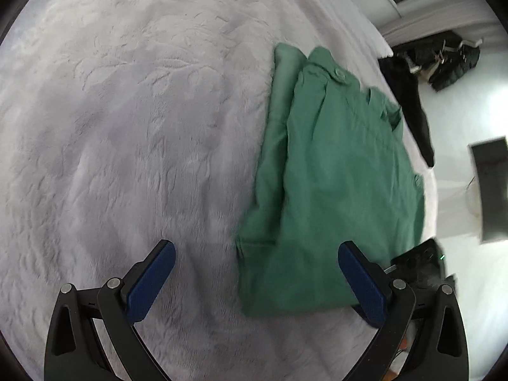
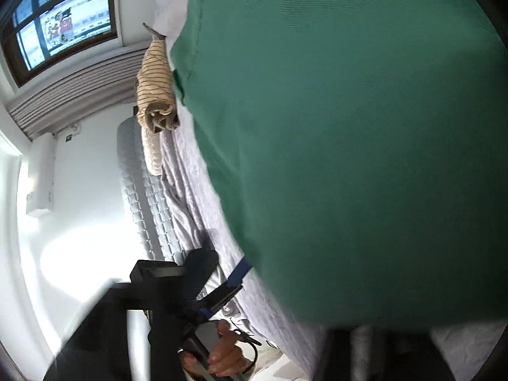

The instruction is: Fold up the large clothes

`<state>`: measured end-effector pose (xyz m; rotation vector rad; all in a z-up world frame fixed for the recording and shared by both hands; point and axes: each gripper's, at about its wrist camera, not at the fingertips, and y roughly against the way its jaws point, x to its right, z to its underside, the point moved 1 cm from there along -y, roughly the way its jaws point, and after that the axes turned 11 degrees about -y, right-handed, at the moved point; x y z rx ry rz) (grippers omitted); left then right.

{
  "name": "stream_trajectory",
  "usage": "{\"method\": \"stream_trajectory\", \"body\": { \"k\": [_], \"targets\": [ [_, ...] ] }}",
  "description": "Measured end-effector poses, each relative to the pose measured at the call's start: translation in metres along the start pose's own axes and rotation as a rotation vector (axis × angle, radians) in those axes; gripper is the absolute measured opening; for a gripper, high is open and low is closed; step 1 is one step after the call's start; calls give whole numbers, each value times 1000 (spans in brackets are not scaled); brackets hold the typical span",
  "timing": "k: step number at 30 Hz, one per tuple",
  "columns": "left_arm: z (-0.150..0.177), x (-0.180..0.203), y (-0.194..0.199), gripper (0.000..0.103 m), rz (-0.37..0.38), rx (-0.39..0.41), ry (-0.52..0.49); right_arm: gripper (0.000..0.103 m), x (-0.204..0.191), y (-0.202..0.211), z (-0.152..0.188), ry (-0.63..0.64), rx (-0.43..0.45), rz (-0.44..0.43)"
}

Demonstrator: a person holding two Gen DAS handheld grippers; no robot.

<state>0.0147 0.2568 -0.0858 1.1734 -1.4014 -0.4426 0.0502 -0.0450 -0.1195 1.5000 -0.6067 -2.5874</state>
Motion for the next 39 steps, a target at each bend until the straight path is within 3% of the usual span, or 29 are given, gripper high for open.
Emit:
{"method": "stream_trajectory", "body": {
  "k": [3, 6, 11, 12, 14, 15, 16, 19, 21, 25, 27, 30, 36, 39],
  "targets": [
    [-16, 0, -7, 103, 88, -3, 20, 7, -18, 14, 5, 55, -3, -86],
    [-35, 10, -18, 103, 195, -20, -9, 7, -44, 30, 10, 140, 10, -116],
    [-66, 43, -50, 103, 321, -58, -51, 7, -62, 37, 14, 228, 10, -55],
    [-71, 52, -58, 102, 302, -56, -68, 7, -60, 35, 15, 235, 6, -18],
    [-74, 65, -72, 75, 241, -77, -107, 7, -50, 33, 13, 228, -10, 55],
    [-71, 69, -81, 50, 186, -111, -134, 8, -45, 31, 14, 226, -26, 100],
    [-68, 70, -85, 32, 149, -128, -155, 10, -39, 31, 15, 229, -46, 151],
    [-65, 73, -86, 19, 102, -117, -190, 11, -35, 43, 20, 277, -91, 282],
    [-66, 75, -77, 15, 107, -89, -187, 11, -43, 66, 20, 339, -48, 310],
    [-70, 100, -54, 12, 95, -36, -241, 10, -65, 125, -6, 446, 208, 390],
    [-74, 117, -43, 12, 107, -14, -260, 7, -61, 133, -29, 451, 260, 441],
    [-80, 153, -32, 10, 129, 18, -291, 5, -32, 117, -58, 380, 190, 496],
    [-88, 252, -26, 10, 122, 59, -430, 5, -14, 122, -63, 343, 126, 375],
    [-87, 305, -31, 10, 112, 59, -513, 5, -19, 144, -55, 361, 103, 308]
  ]
}}
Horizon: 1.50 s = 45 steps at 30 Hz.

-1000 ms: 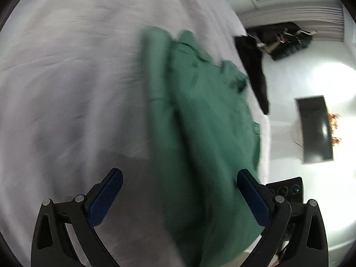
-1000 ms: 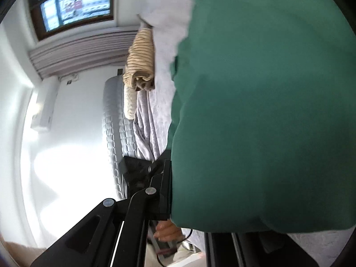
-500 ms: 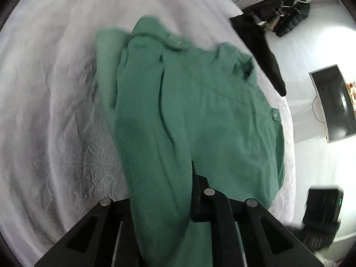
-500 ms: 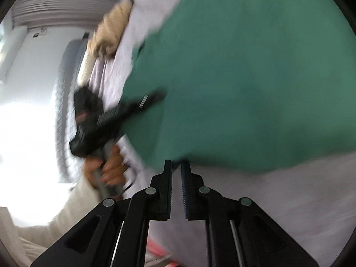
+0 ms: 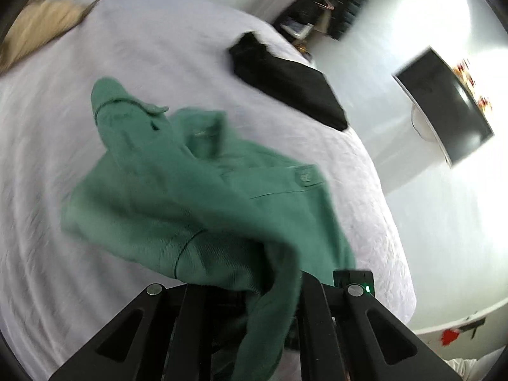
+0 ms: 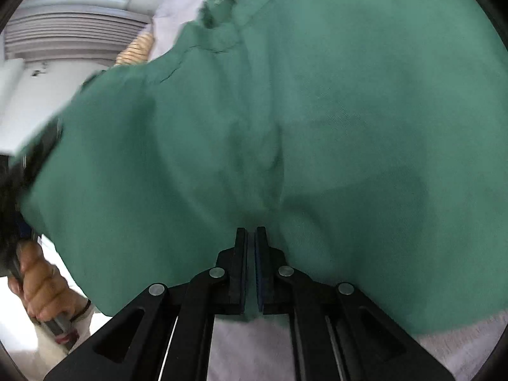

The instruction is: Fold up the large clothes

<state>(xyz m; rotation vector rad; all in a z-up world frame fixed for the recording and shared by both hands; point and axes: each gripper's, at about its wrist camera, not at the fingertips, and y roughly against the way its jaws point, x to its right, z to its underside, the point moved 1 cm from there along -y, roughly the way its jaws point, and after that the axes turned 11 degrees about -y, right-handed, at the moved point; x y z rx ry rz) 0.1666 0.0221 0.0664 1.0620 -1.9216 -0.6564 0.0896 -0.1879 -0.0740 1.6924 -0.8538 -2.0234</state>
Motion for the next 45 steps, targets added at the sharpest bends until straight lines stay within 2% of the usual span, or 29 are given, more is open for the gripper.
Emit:
{"method": "stream_trajectory", "body": {
  "k": [3, 6, 8, 11, 14, 15, 16, 18, 19, 23, 26, 28, 29, 30, 34, 36, 38, 41, 43, 45],
  "targets": [
    [-23, 58, -32, 10, -39, -33, -128, 6, 13, 47, -2, -6, 79, -31],
    [-35, 111, -77, 10, -65, -88, -230, 6, 48, 103, -13, -71, 190, -51],
    [-37, 134, -111, 10, -68, -124, -266, 7, 76, 127, -20, -127, 225, -57],
    [-27, 154, -169, 14, -133, -211, -280, 9, 116, 142, -26, -215, 230, -62],
    [-13, 160, -203, 25, -194, -264, -283, 9, 144, 145, -27, -279, 213, -92],
    [-10, 163, -207, 38, -195, -262, -283, 9, 145, 142, -29, -290, 209, -102],
    [-9, 165, -208, 63, -180, -260, -282, 9, 149, 142, -31, -296, 205, -111],
    [-8, 170, -203, 96, -164, -242, -286, 9, 152, 139, -34, -299, 196, -123],
    [-10, 179, -201, 99, -163, -227, -298, 9, 151, 138, -36, -299, 190, -124],
    [-19, 193, -178, 99, -141, -174, -348, 9, 153, 136, -48, -286, 172, -114],
    [-18, 182, -145, 100, -162, -96, -335, 10, 144, 134, -60, -276, 177, -109],
    [-18, 165, -134, 103, -209, -76, -295, 23, 144, 143, -63, -277, 202, -111],
    [-15, 152, -127, 103, -242, -78, -267, 37, 141, 147, -63, -277, 217, -115],
    [-8, 137, -120, 103, -286, -91, -237, 46, 140, 153, -65, -278, 234, -123],
    [19, 84, -100, 103, -405, -142, -107, 49, 128, 175, -71, -267, 289, -109],
    [33, 61, -91, 103, -435, -160, -28, 52, 109, 189, -68, -199, 315, -69],
    [46, 46, -86, 103, -456, -180, 24, 55, 79, 203, -62, -69, 352, 1],
    [54, 38, -90, 103, -457, -189, 50, 63, 39, 209, -62, 149, 361, 100],
    [53, 41, -93, 103, -452, -184, 48, 67, 18, 194, -67, 272, 293, 177],
    [53, 49, -94, 103, -447, -175, 39, 66, 15, 166, -75, 323, 170, 236]
  ]
}}
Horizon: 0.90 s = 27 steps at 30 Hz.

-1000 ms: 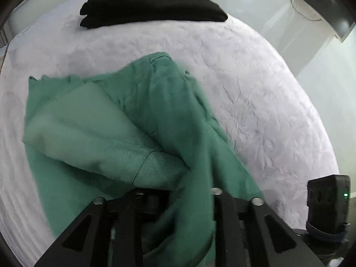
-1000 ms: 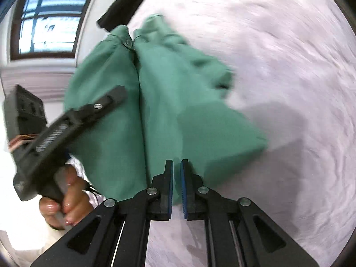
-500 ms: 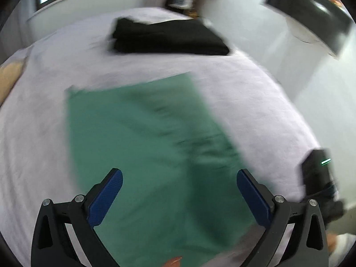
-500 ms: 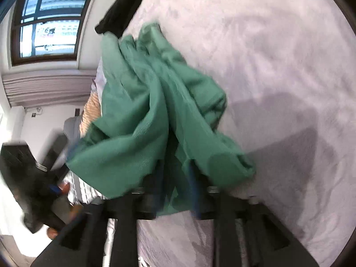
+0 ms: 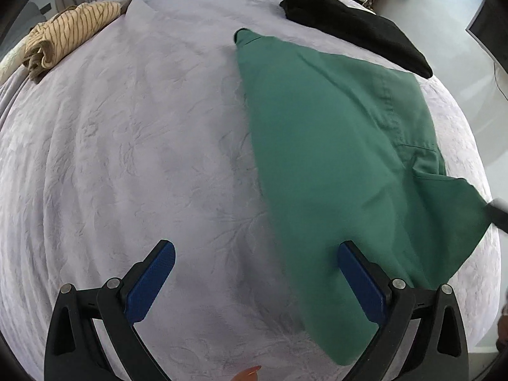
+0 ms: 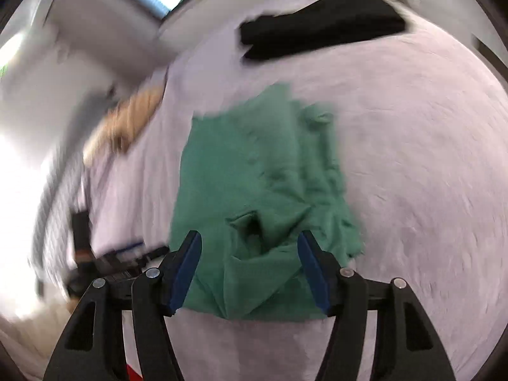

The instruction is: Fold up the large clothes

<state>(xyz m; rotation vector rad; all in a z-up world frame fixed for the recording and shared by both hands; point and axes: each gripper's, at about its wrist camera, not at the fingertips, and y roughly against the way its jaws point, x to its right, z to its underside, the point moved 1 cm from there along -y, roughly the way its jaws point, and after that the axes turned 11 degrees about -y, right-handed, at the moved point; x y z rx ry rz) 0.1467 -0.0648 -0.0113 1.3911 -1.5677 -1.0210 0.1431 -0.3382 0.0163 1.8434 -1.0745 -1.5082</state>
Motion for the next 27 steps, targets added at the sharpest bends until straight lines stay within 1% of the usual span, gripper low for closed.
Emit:
{"method": "stream_trajectory", "body": {
  "k": [1, 2, 3, 5, 7, 9, 11, 13, 15, 17, 18, 19, 20, 21, 22, 23, 25, 27],
  "targets": [
    [1, 1, 4, 103, 3, 6, -1, 61, 0, -16, 0, 16, -53, 48],
    [-1, 5, 6, 103, 4, 14, -7, 13, 0, -27, -1, 24, -91, 83],
    [-3, 5, 8, 103, 6, 23, -13, 6, -1, -28, -2, 23, -101, 91],
    [-5, 11, 13, 103, 9, 51, -40, 5, -7, -10, -2, 53, -45, 75],
    [-3, 12, 12, 103, 11, 48, -57, 5, 6, 6, 4, 34, -17, 98],
    [3, 11, 0, 103, 15, 9, -56, 5, 33, 6, 11, -40, -41, 107],
    [17, 11, -15, 103, 36, -16, -56, 5, 58, -6, 23, -99, -82, 151],
    [26, 9, -24, 103, 53, -29, -34, 5, 78, -25, 35, -145, -121, 149],
    [30, 6, -25, 103, 59, -21, -13, 5, 83, -25, 37, -171, -107, 131],
    [31, 5, -24, 103, 51, -17, -8, 5, 84, -12, 34, -225, -80, 92],
    [31, 5, -23, 103, 48, -17, -11, 16, 83, 2, 32, -250, -55, 85],
    [31, 5, -23, 103, 44, -16, -13, 21, 81, 12, 30, -255, -30, 94],
    [31, 5, -23, 103, 43, -15, -15, 32, 77, 24, 27, -247, 2, 98],
    [31, 5, -23, 103, 42, -13, -15, 46, 74, 36, 22, -229, 39, 100],
    [32, 4, -23, 103, 42, -13, -13, 55, 69, 44, 12, -205, 74, 102],
    [33, 4, -23, 103, 44, -13, -9, 67, 67, 46, 1, -184, 92, 94],
    [35, 4, -24, 103, 47, -15, 5, 68, 60, 36, -31, -154, 93, 80],
    [35, 5, -23, 103, 43, -18, 13, 67, 53, 19, -54, -140, 95, 76]
  ]
}}
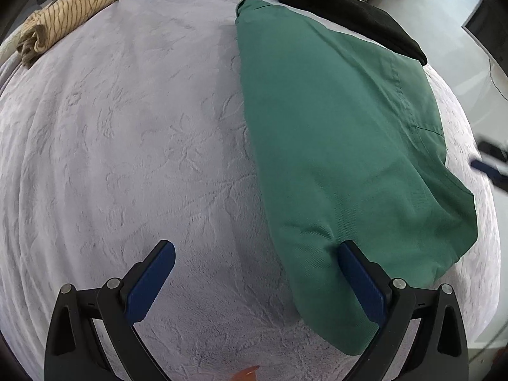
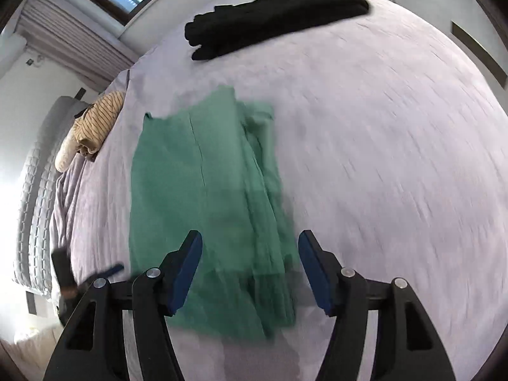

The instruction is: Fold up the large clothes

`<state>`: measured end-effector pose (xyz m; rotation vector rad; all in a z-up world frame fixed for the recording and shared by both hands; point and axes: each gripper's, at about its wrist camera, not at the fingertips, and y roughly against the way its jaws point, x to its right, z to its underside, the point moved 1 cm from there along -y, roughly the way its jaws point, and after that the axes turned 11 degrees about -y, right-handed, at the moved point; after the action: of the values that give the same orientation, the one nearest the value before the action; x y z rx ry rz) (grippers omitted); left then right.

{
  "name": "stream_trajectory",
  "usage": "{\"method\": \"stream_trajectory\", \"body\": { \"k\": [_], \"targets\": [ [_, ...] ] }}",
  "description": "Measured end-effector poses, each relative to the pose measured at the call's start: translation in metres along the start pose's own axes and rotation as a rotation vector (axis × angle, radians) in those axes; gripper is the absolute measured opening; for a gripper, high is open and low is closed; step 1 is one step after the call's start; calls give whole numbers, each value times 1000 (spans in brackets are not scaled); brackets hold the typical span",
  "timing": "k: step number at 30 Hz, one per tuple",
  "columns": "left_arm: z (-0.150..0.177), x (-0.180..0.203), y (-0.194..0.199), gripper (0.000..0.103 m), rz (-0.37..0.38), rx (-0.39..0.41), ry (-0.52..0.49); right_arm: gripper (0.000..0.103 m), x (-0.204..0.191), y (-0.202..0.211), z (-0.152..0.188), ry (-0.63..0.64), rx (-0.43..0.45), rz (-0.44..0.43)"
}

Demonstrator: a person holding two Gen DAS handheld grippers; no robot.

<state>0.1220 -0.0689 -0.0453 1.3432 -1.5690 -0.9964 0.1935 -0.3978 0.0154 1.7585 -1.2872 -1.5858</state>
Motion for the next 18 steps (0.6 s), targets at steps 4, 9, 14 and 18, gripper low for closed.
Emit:
{"method": "stream_trajectory", "body": {
  "k": [4, 9, 14, 18],
  "targets": [
    [-2, 4, 4, 103, -22, -3, -14, 43, -20, -45, -36, -9, -29, 6],
    [-3, 4, 1, 103, -8, 0, -5, 3, -7, -87, -52, 7, -53, 118],
    [-5, 7, 2, 103, -18, -6, -8, 2, 8, -100, -51, -46, -68, 102],
    [-9, 5, 14, 103, -32, -2, -7, 3, 12, -66, -44, -101, -43, 87]
  ]
}}
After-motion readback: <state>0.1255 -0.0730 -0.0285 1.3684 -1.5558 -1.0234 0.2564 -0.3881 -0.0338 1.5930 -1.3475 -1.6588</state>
